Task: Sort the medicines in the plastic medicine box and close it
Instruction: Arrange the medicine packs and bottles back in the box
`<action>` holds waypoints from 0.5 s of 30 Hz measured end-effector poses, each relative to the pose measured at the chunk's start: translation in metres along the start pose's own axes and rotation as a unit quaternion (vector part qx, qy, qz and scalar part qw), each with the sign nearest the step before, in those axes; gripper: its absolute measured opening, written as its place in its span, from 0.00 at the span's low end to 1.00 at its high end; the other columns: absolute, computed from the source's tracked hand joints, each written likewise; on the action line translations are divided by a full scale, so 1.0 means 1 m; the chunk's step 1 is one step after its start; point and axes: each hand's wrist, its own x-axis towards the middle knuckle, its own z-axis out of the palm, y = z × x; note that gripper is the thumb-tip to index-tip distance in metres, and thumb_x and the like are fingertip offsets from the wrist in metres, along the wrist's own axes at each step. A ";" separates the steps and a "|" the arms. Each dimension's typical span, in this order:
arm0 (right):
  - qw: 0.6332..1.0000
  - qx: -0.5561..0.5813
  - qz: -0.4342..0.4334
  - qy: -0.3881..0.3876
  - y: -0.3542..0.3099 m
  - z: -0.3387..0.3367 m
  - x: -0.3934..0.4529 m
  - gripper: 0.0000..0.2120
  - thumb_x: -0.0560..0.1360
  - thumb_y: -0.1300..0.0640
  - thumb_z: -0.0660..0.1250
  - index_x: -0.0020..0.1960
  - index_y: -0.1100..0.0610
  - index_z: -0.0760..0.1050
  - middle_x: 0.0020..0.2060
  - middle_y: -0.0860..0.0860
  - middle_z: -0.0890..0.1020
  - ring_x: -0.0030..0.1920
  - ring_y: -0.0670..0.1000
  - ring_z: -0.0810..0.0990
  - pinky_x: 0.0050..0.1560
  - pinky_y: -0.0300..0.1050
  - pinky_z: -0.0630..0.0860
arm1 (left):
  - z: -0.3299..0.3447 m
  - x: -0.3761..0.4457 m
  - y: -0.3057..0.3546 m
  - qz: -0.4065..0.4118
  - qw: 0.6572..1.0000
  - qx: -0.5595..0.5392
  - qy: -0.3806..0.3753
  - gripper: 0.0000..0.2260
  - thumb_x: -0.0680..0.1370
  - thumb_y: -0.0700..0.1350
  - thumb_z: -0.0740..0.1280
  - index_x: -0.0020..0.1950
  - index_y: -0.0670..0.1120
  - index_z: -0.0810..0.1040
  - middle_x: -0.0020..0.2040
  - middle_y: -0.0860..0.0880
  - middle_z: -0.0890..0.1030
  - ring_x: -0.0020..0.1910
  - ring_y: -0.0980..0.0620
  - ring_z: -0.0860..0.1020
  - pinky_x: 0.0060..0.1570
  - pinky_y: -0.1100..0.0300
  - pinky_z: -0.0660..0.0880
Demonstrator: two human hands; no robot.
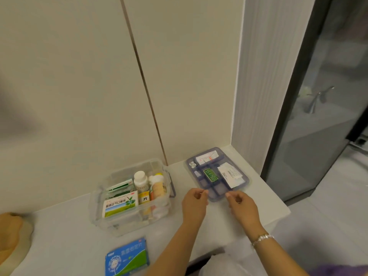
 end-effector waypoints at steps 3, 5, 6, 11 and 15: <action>1.000 0.009 0.019 -0.001 0.007 0.000 0.010 0.08 0.75 0.52 0.65 0.40 0.55 0.77 0.36 0.51 0.80 0.37 0.51 0.76 0.41 0.42 0.70 | 0.013 0.007 -0.011 -0.009 1.000 0.014 -0.010 0.02 0.75 0.44 0.67 0.42 0.48 0.77 0.35 0.53 0.79 0.35 0.53 0.78 0.34 0.70 0.70; 0.999 0.017 0.033 0.000 0.009 0.001 0.014 0.11 0.74 0.51 0.66 0.36 0.56 0.78 0.31 0.50 0.79 0.34 0.51 0.75 0.38 0.42 0.69 | 0.020 0.012 -0.017 0.006 0.999 0.032 -0.023 0.02 0.74 0.44 0.68 0.44 0.47 0.79 0.36 0.51 0.79 0.35 0.56 0.76 0.36 0.71 0.70; 0.999 0.020 0.039 0.003 0.011 0.002 0.016 0.12 0.74 0.51 0.66 0.35 0.56 0.78 0.30 0.50 0.79 0.34 0.51 0.74 0.38 0.42 0.69 | 0.022 0.015 -0.020 0.016 0.998 0.044 -0.033 0.02 0.74 0.43 0.68 0.45 0.47 0.80 0.37 0.51 0.79 0.36 0.56 0.76 0.37 0.72 0.70; 0.999 0.015 0.035 0.002 0.009 0.001 0.020 0.13 0.72 0.50 0.68 0.35 0.58 0.80 0.29 0.50 0.79 0.32 0.48 0.74 0.34 0.40 0.68 | 0.028 0.023 -0.023 0.058 0.990 0.104 -0.077 0.04 0.72 0.43 0.71 0.43 0.44 0.83 0.38 0.48 0.76 0.34 0.59 0.72 0.34 0.75 0.66; 0.997 0.053 0.063 -0.007 0.007 -0.001 0.020 0.16 0.72 0.50 0.69 0.33 0.62 0.79 0.28 0.53 0.78 0.30 0.49 0.72 0.34 0.41 0.68 | 0.031 0.027 -0.021 0.053 0.989 0.125 -0.062 0.05 0.71 0.44 0.72 0.43 0.44 0.83 0.37 0.49 0.73 0.31 0.61 0.69 0.32 0.77 0.66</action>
